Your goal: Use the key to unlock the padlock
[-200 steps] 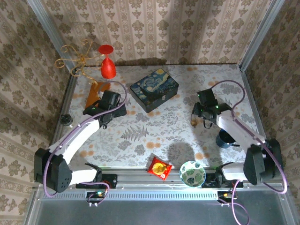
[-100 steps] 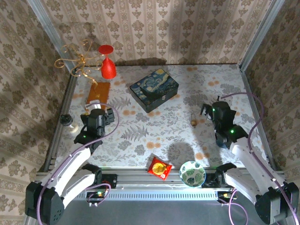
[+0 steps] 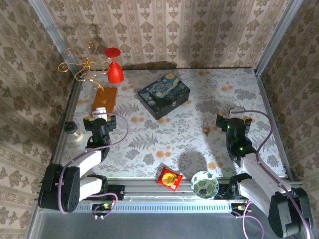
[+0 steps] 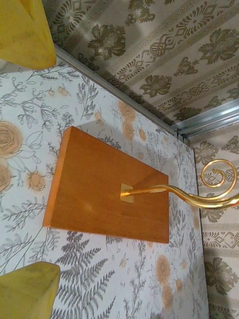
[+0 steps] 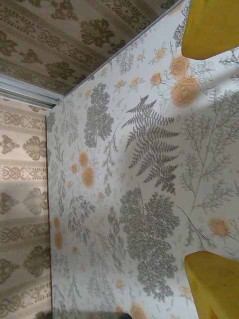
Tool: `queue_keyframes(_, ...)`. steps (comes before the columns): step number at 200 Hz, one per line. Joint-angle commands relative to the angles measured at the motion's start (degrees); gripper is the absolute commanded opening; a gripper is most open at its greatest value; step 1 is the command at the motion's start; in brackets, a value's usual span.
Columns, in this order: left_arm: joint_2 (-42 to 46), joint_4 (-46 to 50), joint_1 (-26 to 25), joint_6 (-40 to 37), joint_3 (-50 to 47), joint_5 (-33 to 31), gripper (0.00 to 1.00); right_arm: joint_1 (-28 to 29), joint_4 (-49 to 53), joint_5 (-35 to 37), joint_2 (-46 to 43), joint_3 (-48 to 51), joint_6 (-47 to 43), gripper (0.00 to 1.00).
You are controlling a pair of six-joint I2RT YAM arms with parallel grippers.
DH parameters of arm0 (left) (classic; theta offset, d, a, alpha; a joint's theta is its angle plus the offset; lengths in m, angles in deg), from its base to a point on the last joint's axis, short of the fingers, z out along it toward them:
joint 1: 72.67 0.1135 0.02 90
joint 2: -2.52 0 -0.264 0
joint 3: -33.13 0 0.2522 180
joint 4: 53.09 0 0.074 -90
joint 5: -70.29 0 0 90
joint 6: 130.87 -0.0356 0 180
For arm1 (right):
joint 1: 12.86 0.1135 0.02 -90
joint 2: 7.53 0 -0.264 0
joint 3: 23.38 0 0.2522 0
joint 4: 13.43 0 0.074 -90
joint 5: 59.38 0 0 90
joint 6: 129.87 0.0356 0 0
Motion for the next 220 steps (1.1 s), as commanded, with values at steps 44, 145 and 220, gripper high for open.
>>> queue_keyframes(44,-9.56,-18.57,6.27,-3.24,-2.14,16.85,1.0,-7.69,-21.42,-10.83,10.21,2.92,-1.06,1.0)
queue_keyframes(145,-21.57,-18.51,14.39,-1.35,3.57,39.63,1.0,-9.98,-34.01,-20.09,17.49,5.93,0.61,1.0)
queue_keyframes(220,-21.47,-17.59,13.91,-1.61,3.84,38.37,1.0,-10.07,-48.22,-24.21,31.31,7.17,-0.45,1.0)
